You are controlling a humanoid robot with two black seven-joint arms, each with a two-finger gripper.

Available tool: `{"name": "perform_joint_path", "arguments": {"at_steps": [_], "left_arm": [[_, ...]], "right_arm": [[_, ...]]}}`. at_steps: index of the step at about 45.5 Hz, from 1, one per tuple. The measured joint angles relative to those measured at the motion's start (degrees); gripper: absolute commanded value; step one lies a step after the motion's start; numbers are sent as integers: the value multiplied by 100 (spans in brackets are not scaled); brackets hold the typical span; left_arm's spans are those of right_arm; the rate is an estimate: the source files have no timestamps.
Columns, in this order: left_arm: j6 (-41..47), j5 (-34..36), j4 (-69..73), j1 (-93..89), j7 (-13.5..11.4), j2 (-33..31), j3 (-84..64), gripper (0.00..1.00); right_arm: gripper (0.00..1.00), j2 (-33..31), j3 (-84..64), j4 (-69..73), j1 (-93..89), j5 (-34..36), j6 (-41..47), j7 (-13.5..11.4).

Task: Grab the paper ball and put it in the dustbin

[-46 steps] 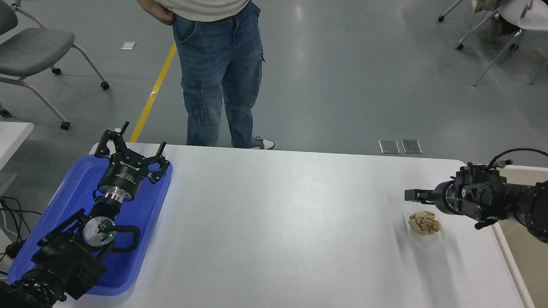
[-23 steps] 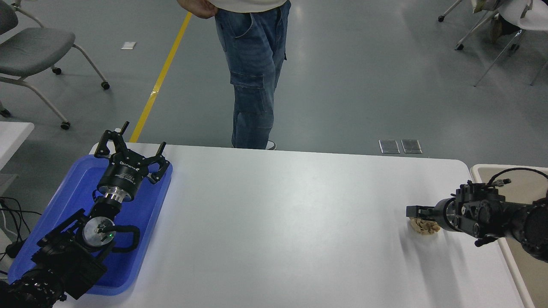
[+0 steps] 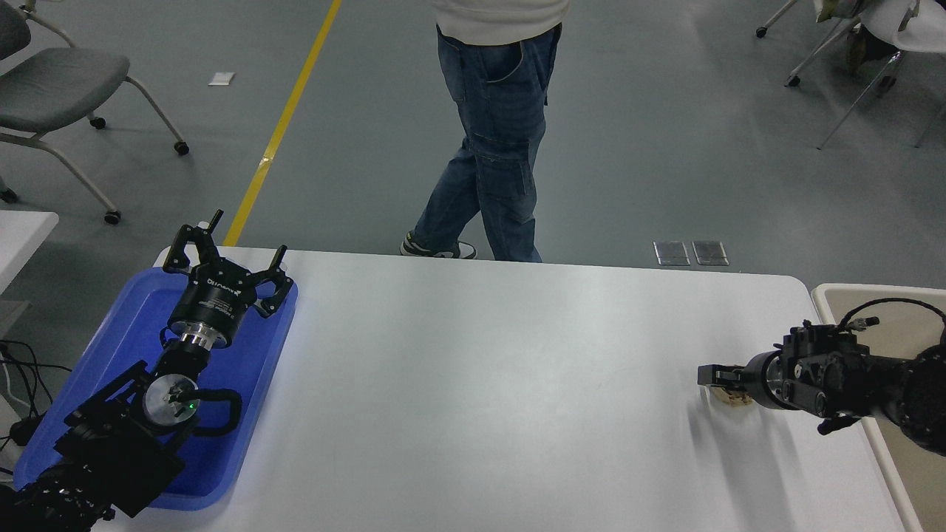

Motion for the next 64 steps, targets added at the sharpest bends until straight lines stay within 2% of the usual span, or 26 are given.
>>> {"name": "perform_joint_path", "arguments": {"at_steps": [3, 14, 22, 37, 64], "left_arm": [[0, 0, 0, 0, 0, 0, 0, 100], [0, 0, 0, 0, 1, 0, 0, 100], [0, 0, 0, -1, 1, 1, 0, 100], [1, 0, 0, -1, 1, 0, -1, 100], [1, 1, 0, 0, 1, 0, 1, 100]], "right_arm": [[0, -13, 5, 29, 31, -84, -7, 80], [0, -241, -32, 122, 358, -569, -36, 620], [0, -635, -48, 587, 874, -750, 14, 807], [0, -1403, -383, 2410, 2805, -1114, 192, 917], [0, -2044, -1308, 3939, 5873, -1235, 1235, 940]]}}
